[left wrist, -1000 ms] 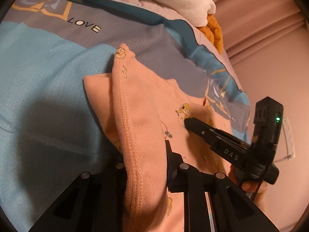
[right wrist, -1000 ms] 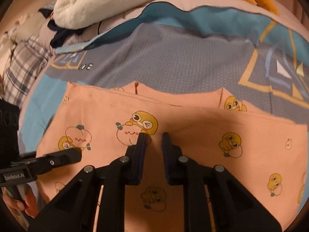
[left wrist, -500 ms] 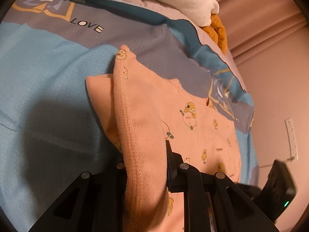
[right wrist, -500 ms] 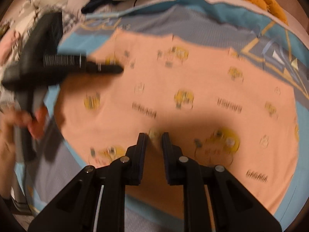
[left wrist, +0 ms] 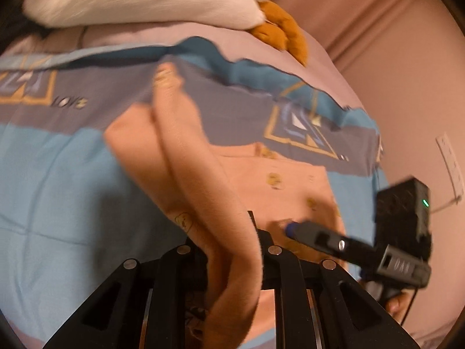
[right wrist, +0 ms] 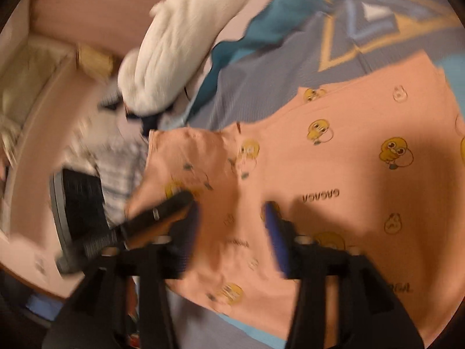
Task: Fold small clothes
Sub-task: 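Fold the held side edge across the shirt with the left gripper, release, then grasp the end of the folded shirt with the right gripper, then fold the held end over the shirt with the right gripper, release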
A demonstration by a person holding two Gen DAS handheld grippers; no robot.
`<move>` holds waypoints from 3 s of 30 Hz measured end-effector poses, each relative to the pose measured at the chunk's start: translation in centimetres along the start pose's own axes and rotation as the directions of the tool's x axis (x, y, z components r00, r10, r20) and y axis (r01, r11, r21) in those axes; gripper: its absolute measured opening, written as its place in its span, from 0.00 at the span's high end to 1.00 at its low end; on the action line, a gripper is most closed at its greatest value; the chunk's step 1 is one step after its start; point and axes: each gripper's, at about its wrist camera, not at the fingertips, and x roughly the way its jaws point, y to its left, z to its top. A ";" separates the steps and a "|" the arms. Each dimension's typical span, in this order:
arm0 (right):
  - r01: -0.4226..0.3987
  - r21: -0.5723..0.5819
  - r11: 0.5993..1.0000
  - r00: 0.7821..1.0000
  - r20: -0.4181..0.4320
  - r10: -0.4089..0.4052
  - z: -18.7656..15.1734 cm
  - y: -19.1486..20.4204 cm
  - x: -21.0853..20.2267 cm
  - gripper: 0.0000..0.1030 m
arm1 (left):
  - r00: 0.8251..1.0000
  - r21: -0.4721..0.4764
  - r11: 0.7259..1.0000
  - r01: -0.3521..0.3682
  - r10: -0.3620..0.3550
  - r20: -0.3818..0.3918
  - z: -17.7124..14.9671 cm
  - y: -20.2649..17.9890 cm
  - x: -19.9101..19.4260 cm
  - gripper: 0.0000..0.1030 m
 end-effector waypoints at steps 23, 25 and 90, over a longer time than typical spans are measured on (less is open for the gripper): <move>0.012 0.239 0.971 1.000 -0.029 -0.006 0.7 -3.3 0.5 0.30 | 0.986 0.063 0.986 0.157 -0.153 -0.062 -7.5 -1.8 -0.6 0.45; 0.061 0.202 0.977 0.998 -0.031 -0.056 0.8 -3.2 0.6 0.48 | 0.992 0.042 0.992 0.117 -0.115 -0.052 -8.6 0.0 -1.6 0.45; 0.522 -0.442 0.729 0.853 0.271 -0.447 -3.7 -0.3 -8.3 0.78 | 0.999 0.290 0.956 0.043 -0.049 0.013 -10.0 -6.5 3.5 0.46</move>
